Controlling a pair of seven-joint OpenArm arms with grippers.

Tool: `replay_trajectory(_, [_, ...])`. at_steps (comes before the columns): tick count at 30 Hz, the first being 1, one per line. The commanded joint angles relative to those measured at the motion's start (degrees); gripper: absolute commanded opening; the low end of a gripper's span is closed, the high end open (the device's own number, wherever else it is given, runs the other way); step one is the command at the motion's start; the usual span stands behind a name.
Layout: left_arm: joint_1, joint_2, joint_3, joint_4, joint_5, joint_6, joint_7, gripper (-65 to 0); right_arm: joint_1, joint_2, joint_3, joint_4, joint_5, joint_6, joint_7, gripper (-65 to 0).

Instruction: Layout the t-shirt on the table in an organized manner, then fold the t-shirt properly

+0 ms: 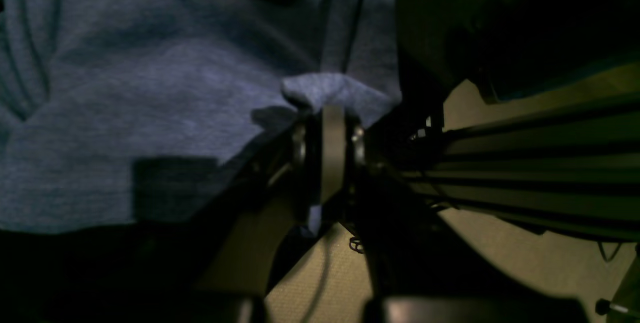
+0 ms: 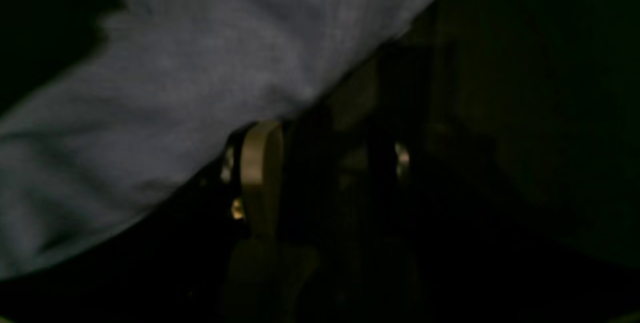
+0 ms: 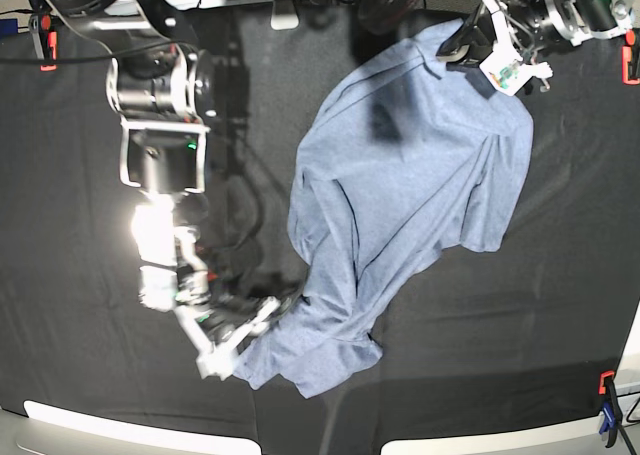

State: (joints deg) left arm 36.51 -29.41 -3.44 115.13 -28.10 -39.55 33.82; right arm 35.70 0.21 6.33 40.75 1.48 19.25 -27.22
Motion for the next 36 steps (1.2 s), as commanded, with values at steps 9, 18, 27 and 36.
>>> replay_trajectory(9, [0.1,-0.6,-0.3,1.1,-0.9,-0.4,-1.4,-65.0,10.9,-2.0,0.0,-12.3,-1.5,-5.8,5.8,-37.4])
replay_trajectory(18, [0.1,-0.6,-0.3,1.1,-0.9,-0.4,-1.4,-65.0,12.1,-4.8,0.0,-17.9,-1.6,-6.6,5.5,-48.7])
replay_trajectory(27, [0.1,-0.6,-0.3,1.1,-0.9,-0.4,-1.4,-65.0,12.1,-6.3,0.0,-17.1,-9.3,-6.3,8.7,-65.0])
replay_trajectory(36, [-0.7,-0.6,-0.3,1.1,-0.9,-0.4,-1.4,-65.0,11.8,-4.9,0.0,-1.4,-8.8,-5.7,-4.1,-65.0])
